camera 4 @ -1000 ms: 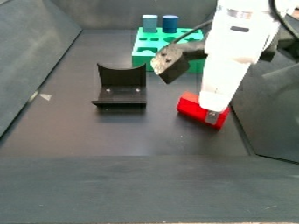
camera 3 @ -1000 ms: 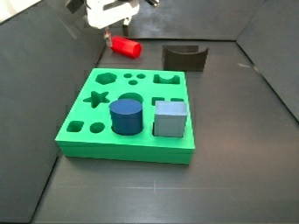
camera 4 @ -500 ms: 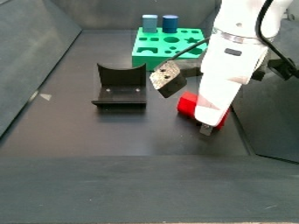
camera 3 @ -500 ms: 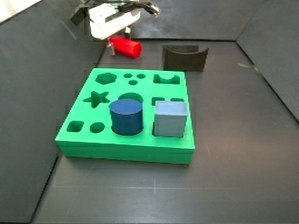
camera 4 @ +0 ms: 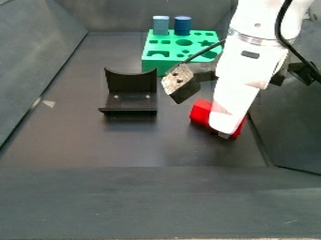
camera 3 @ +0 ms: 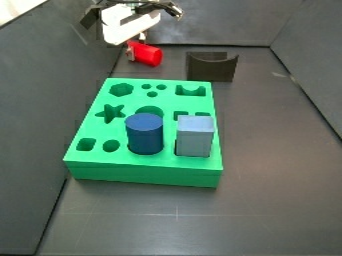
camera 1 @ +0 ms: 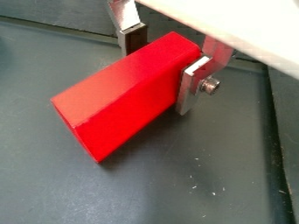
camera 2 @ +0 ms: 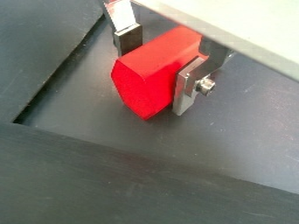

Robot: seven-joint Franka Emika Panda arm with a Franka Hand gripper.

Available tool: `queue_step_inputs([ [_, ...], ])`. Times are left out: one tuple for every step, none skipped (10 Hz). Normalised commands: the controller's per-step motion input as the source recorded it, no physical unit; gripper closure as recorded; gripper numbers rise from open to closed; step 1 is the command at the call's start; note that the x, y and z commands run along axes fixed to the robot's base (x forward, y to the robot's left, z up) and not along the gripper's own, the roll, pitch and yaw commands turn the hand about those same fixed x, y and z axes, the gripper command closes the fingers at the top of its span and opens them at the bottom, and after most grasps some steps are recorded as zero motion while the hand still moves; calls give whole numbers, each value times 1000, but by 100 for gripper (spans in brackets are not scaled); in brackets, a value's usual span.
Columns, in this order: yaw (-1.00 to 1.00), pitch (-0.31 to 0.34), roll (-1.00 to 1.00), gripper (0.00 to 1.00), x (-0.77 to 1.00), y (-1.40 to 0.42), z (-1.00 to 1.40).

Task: Pick up the hexagon object. Move up. Place the hexagon object on the fixture. Regrasp the hexagon object. Move to above the board. Insert the hexagon object.
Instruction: Pick up the hexagon object, then move up.

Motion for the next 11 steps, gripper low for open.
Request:
queue_step_inputs([
  [0,0,0,100,0,0,0],
  [0,0,0,100,0,0,0],
  [0,0,0,100,0,0,0],
  [0,0,0,100,0,0,0],
  [0,0,0,100,0,0,0],
  [0,0,0,100,0,0,0],
  [0,0,0,100,0,0,833],
  [-6,13,-6,100,-35,-20,822],
  [-9,17,-5,100,-69,-34,731],
  [-8,15,3,100,-48,-18,582],
  [-7,25,7,100,-35,-7,446],
])
